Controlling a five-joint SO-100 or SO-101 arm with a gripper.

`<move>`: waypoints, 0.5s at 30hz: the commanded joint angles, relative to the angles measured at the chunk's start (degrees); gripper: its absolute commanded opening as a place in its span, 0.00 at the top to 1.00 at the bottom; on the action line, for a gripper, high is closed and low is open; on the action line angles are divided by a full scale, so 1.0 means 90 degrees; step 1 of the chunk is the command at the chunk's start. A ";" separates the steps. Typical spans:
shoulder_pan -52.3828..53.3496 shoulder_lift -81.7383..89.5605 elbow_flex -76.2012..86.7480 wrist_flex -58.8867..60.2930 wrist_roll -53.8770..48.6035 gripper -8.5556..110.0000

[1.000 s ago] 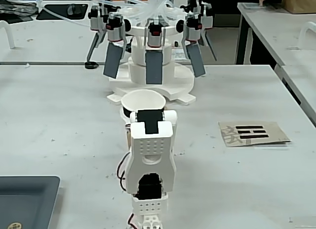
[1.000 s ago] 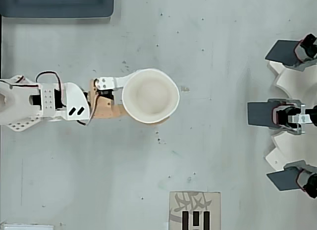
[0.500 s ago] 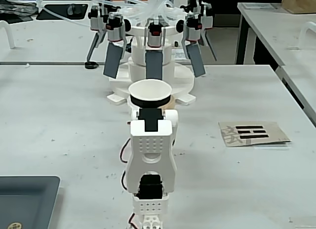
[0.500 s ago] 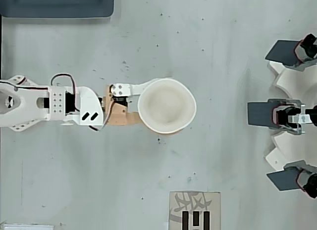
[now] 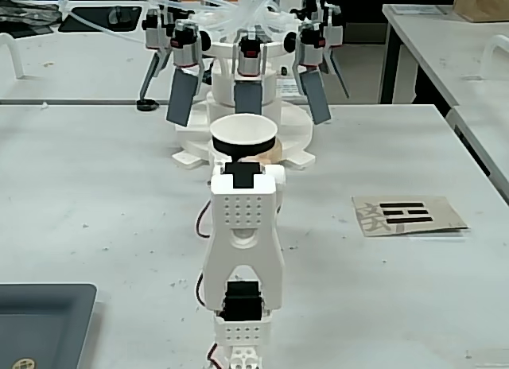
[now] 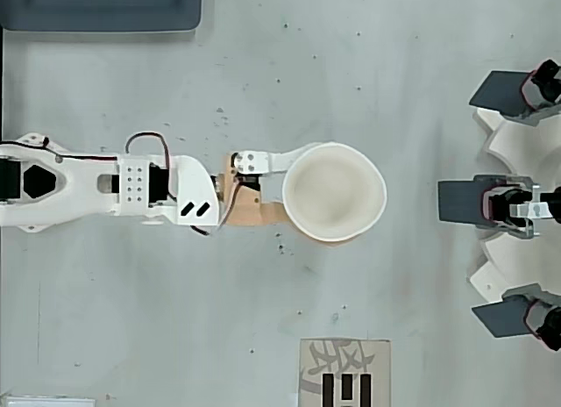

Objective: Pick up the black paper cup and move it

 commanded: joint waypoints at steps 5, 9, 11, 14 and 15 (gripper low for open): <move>0.0088 -0.0322 -0.1162 0.0244 -0.0029 0.84; 0.0088 -0.0605 -0.1533 0.0332 -0.0049 0.84; 0.0098 -0.0732 -0.1709 0.0352 -0.0049 0.84; 0.0107 -0.0879 -0.1953 0.0449 -0.0049 0.84; 0.0117 -0.0928 -0.2041 0.0498 -0.0049 0.84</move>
